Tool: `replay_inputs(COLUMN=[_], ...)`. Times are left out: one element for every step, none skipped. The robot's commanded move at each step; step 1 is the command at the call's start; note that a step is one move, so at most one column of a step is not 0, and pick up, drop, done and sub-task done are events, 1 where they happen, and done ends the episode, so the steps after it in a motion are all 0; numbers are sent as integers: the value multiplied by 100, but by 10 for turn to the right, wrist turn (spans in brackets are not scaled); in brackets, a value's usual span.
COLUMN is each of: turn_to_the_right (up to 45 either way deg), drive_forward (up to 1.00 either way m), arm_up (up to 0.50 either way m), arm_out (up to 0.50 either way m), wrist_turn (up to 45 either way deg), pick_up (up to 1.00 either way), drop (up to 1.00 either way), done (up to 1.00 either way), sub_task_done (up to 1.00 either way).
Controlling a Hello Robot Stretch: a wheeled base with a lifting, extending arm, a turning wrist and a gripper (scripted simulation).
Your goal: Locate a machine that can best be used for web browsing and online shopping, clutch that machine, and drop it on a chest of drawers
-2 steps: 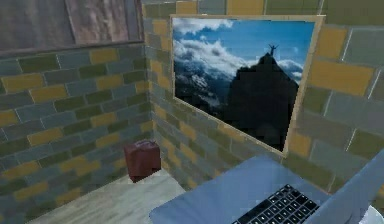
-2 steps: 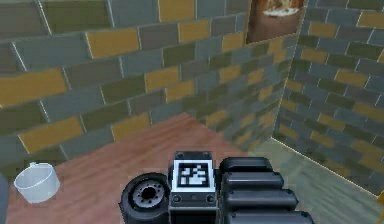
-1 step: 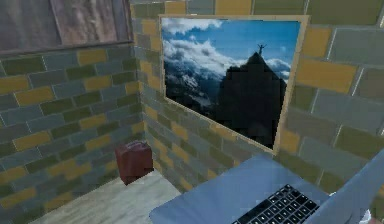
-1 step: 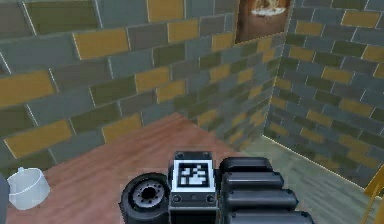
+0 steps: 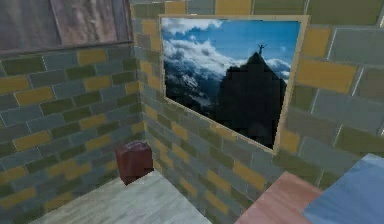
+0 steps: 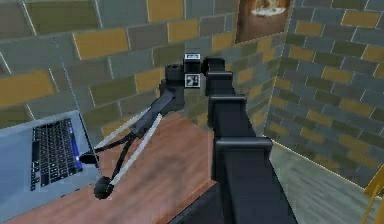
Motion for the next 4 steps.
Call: replay_inputs(turn_to_the_right=[0, 0, 0, 0], drive_forward=[0, 0, 0, 0], arm_up=[0, 0, 0, 0], arm_out=[0, 0, 0, -10], wrist_turn=[450, 450, 0, 0], pick_up=[0, 0, 0, 0], drop=[0, 0, 100, 0], done=[0, 0, 0, 0], sub_task_done=[0, 0, 0, 0])
